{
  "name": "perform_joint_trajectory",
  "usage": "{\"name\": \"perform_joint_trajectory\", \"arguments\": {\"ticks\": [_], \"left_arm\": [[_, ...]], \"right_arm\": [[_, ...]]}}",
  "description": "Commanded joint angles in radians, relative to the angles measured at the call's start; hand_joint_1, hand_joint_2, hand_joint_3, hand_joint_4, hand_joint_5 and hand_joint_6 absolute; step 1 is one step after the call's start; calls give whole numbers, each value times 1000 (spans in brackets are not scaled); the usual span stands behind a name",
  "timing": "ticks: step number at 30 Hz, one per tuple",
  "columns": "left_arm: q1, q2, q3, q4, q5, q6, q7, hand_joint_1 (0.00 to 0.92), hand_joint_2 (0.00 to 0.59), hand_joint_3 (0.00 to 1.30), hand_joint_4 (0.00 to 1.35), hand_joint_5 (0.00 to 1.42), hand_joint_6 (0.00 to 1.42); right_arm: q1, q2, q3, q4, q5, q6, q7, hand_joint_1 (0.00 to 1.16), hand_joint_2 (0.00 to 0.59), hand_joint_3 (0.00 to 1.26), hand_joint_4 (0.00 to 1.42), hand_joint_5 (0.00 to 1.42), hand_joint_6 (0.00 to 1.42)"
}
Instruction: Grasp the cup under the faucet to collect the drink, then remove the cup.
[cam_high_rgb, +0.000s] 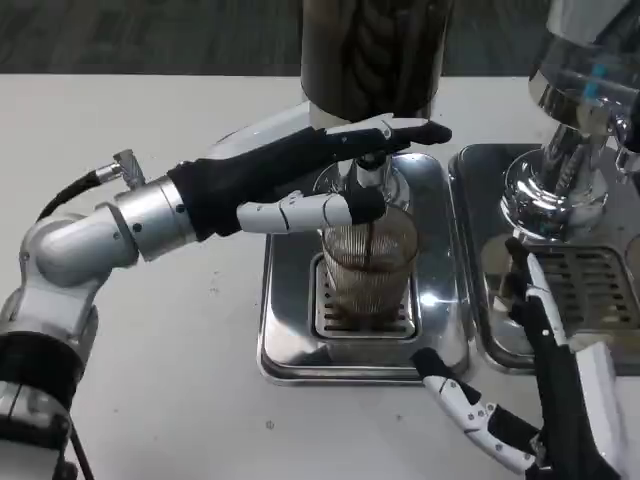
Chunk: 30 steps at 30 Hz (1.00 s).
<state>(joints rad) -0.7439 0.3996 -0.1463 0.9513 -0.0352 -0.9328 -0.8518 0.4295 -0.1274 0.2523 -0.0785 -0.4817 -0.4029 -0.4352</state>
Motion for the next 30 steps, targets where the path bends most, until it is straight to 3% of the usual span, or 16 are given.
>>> {"name": "perform_joint_trajectory", "arguments": {"ticks": [1,11,30], "left_arm": [[37,21,-30,22,51,23,-24,0,150,150,58,0,0],[40,30,-28,14,50,24,-21,0,148,150,58,0,0],[53,48,-24,-7,49,27,-12,0,147,158,60,0,0]], "right_arm": [[-37,-1,-17,27,41,9,66,677,212,7,1,42,141],[-149,16,-42,120,110,16,160,651,212,5,0,28,116],[-348,38,-57,317,144,6,222,634,219,12,0,28,113]]}}
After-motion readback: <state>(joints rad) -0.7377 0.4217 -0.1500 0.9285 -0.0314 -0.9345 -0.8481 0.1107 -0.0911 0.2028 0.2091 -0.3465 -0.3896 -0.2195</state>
